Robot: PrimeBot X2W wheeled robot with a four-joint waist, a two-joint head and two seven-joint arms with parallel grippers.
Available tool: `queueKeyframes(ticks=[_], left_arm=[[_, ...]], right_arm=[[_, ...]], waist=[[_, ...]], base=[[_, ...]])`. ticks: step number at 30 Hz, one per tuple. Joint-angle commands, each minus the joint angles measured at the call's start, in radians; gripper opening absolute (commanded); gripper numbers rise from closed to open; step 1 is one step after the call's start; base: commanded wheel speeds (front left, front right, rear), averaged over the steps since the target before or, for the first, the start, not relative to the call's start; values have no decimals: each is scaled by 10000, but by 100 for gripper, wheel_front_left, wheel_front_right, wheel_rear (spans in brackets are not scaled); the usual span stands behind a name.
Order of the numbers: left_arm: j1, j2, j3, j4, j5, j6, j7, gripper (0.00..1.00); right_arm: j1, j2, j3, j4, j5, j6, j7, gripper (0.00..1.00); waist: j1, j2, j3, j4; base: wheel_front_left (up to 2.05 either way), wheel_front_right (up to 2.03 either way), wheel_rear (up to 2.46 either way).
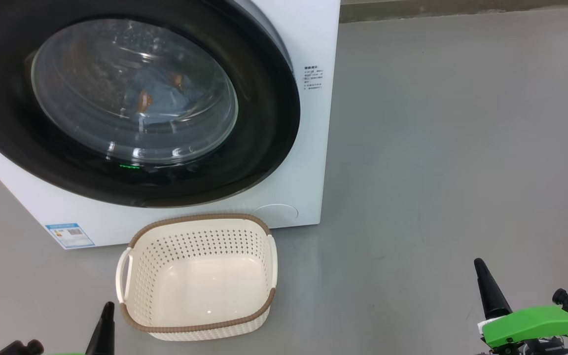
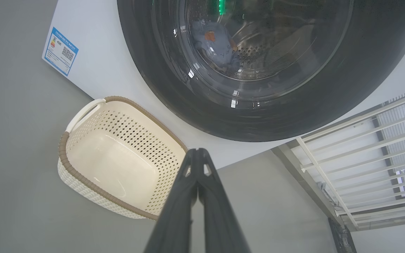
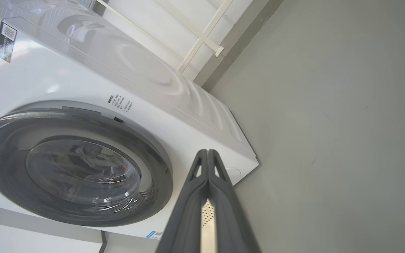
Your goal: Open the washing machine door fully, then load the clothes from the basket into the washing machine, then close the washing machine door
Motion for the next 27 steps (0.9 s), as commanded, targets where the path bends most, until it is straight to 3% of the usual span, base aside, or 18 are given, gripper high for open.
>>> queueKeyframes(ticks=[1, 27], left_arm=[[-456, 96, 271, -280, -203, -10, 65, 0], [-715, -111, 706, -342, -2613, -14, 830, 0]], right_arm=[[-142, -33, 26, -317, 302, 8, 50, 0], [-100, 185, -252, -763, 2705, 11, 818, 0]], waist=[[-2, -1, -4, 5], [-2, -1, -104, 131]], base=[[0, 0, 0], [0, 0, 0]])
